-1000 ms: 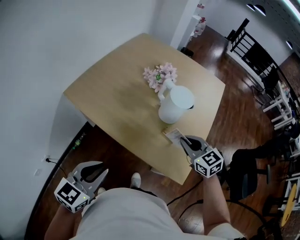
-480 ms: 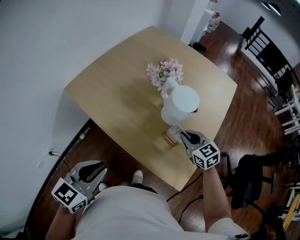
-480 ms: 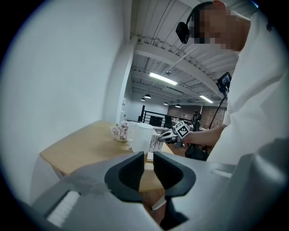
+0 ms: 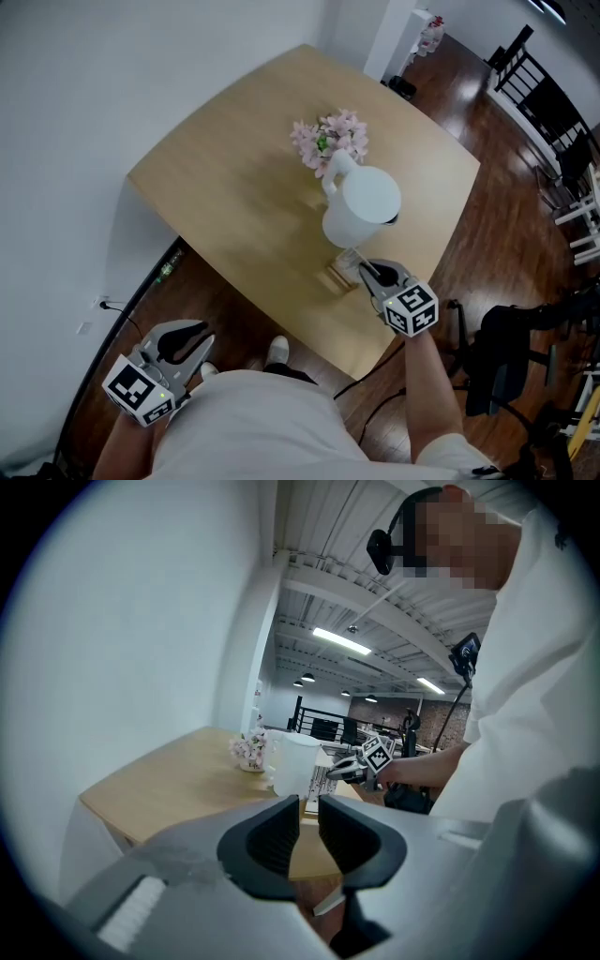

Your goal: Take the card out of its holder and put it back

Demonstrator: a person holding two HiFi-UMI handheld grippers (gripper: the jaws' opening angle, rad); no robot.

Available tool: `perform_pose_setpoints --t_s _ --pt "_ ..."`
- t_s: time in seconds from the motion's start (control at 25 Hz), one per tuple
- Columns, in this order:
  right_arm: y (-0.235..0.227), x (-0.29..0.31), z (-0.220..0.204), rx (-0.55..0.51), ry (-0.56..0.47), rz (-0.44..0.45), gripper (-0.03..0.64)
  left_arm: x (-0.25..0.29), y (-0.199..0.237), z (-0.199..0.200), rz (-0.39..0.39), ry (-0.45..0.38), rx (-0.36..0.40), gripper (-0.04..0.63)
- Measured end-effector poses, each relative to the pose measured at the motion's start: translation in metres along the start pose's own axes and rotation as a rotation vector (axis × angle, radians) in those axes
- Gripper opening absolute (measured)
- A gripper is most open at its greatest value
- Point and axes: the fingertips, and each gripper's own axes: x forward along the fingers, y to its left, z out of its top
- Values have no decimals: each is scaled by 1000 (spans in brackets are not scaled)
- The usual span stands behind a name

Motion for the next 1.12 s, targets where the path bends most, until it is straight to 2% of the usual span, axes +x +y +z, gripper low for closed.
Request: perform_pose_setpoints --t_s 0.36,0.6,0.84,1.12 --pt "0 18 -26 20 31 49 21 5 1 -1 1 20 -3 72" --pt "-2 20 -29 34 28 45 21 1 6 -2 12 21 -7 72" --pt "-7 19 -26 21 27 -17 30 -1 5 0 -3 13 1 72" --pt "-9 -5 -9 19 4 -143 138 -11 4 0 -43 11 18 72"
